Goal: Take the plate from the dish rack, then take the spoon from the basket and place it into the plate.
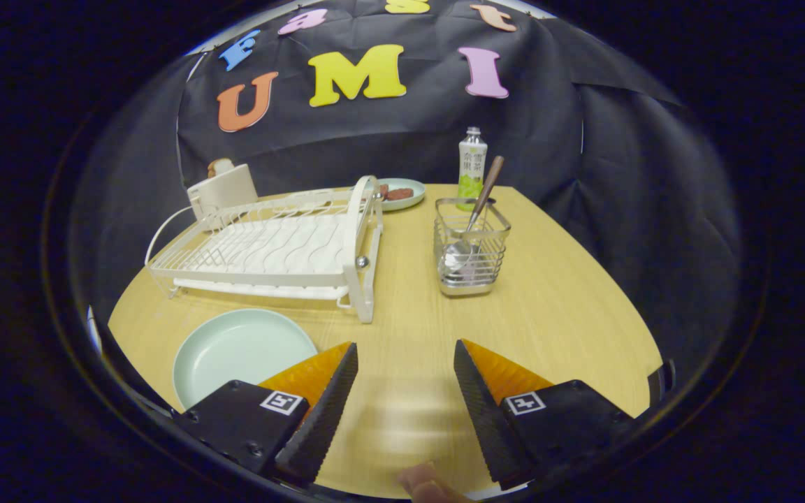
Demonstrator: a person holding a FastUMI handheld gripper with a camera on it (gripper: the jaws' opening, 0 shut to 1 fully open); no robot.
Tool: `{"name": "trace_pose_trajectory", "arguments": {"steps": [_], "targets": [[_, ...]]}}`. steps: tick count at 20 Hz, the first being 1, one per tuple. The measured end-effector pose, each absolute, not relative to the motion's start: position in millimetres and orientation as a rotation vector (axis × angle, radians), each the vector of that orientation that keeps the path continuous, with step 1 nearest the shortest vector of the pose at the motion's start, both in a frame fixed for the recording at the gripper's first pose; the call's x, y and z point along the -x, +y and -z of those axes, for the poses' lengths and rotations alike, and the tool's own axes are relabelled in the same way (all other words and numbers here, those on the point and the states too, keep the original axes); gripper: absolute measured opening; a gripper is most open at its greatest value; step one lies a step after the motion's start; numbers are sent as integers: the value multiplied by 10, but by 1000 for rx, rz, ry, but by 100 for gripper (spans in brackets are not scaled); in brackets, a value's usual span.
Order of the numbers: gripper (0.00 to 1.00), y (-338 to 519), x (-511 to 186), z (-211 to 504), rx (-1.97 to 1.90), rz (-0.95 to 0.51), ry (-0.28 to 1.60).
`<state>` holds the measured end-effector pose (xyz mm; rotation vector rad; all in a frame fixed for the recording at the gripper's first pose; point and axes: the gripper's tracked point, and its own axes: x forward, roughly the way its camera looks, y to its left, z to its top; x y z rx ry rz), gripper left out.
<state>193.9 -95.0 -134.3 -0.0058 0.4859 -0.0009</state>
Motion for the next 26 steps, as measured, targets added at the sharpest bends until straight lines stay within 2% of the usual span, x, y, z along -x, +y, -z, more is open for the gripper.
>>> {"name": "trace_pose_trajectory", "arguments": {"steps": [2,4,8,14,21,26], "targets": [[90,-1059,-2056,1178,16,-3,400],[98,-1155,-2190,1026,24,-15,332],[100,-1392,-2560,664,-6,-29,209],[100,-1740,-3328,380,12,6,181],[100,-1779,-3873,398,-74,29,227],[91,-1678,-4029,376,-107,6,273]]}}
